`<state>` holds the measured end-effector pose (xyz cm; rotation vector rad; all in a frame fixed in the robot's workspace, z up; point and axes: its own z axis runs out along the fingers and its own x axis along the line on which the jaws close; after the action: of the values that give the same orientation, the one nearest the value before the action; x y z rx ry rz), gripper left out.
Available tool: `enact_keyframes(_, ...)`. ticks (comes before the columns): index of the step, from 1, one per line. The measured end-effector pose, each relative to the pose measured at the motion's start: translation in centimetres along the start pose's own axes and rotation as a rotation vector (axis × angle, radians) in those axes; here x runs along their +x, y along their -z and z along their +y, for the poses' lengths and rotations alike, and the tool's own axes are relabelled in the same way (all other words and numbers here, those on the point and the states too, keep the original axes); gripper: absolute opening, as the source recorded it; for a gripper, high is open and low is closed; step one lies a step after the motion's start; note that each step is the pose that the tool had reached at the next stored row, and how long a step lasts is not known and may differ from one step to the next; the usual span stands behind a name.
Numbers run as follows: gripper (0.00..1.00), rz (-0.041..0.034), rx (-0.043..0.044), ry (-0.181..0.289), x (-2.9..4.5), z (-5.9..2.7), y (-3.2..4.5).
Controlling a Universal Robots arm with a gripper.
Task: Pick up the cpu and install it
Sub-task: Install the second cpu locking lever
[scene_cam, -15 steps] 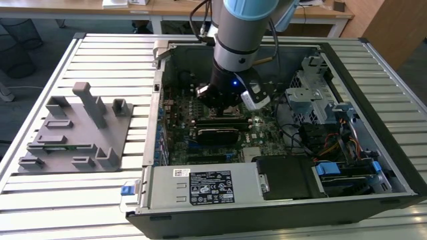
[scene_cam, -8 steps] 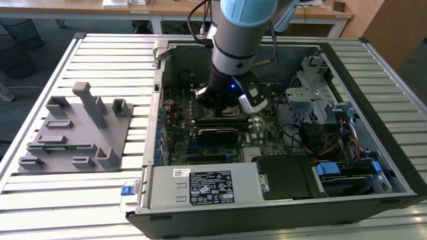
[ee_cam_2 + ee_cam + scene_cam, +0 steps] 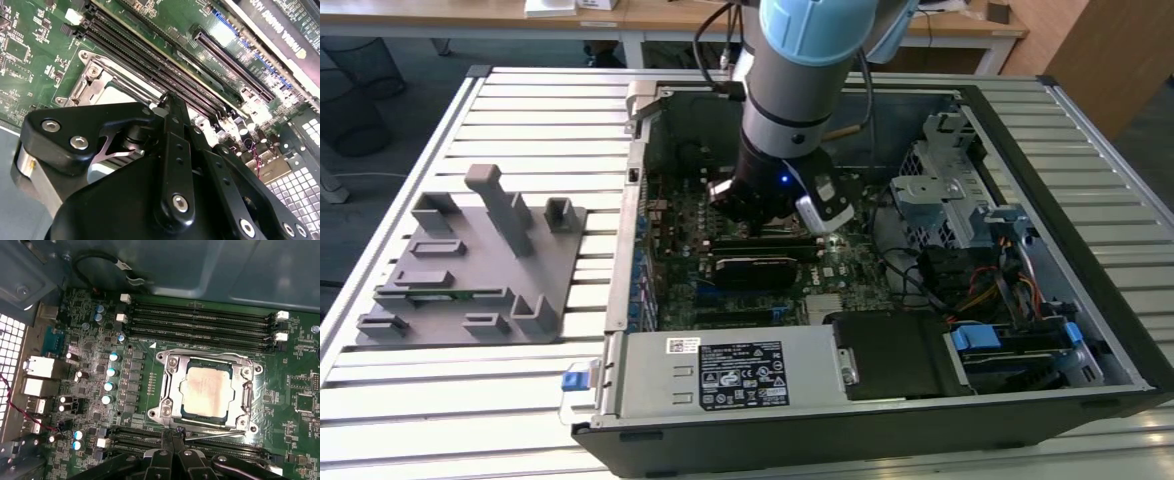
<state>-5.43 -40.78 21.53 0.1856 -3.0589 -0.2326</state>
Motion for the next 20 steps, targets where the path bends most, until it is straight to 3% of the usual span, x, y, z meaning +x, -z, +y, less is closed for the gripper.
enact_keyframes(20, 0.11, -0.0001, -0.0005, 0.000, -0.07, -0.25, -1.45)
